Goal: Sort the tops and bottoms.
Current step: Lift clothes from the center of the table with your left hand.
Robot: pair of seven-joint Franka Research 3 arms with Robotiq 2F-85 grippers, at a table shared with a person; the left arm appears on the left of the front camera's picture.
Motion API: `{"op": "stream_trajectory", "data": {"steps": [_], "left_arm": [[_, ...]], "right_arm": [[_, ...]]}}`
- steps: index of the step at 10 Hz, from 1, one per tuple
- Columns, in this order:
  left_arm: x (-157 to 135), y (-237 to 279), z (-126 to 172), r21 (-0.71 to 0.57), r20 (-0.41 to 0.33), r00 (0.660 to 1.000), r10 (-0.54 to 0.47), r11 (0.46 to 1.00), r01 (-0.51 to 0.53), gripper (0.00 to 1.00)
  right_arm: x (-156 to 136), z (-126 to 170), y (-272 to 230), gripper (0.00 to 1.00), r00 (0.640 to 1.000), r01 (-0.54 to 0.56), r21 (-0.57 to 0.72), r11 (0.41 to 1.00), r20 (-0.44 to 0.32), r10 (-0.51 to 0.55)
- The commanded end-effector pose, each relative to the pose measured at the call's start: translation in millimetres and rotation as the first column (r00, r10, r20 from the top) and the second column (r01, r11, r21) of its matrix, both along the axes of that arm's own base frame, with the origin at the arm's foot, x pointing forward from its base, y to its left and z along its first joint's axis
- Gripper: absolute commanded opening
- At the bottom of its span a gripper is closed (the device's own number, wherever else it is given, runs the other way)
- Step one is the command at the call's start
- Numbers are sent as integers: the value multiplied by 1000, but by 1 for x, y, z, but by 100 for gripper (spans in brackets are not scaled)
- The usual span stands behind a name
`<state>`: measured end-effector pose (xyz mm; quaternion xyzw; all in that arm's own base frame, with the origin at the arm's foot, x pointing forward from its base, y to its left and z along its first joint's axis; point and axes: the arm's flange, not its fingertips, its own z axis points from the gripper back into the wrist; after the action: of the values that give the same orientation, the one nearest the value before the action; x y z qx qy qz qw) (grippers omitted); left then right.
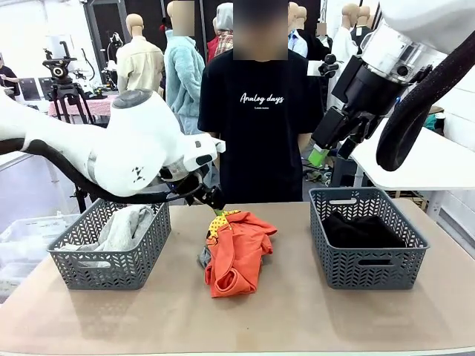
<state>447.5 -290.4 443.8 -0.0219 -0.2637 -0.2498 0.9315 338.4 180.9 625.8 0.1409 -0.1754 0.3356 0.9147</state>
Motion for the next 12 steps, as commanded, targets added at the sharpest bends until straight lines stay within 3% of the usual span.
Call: {"op": "stream_trajectory", "data": {"steps": [1,5,12], "left_arm": [[29,-33,-37,22,-13,993,119,993,-118,100],[34,-47,-67,-104,-115,980,160,980,-172,100],[31,-51,-82,-121,-251,946,208,962,-243,100]], "right_arm": [[-2,-4,-3,100,1000,0,-11,1000,0,0],[-2,-4,-3,100,1000,0,-11,1000,0,0],[-2,-4,-3,100,1000,0,-11,1000,0,0]]}}
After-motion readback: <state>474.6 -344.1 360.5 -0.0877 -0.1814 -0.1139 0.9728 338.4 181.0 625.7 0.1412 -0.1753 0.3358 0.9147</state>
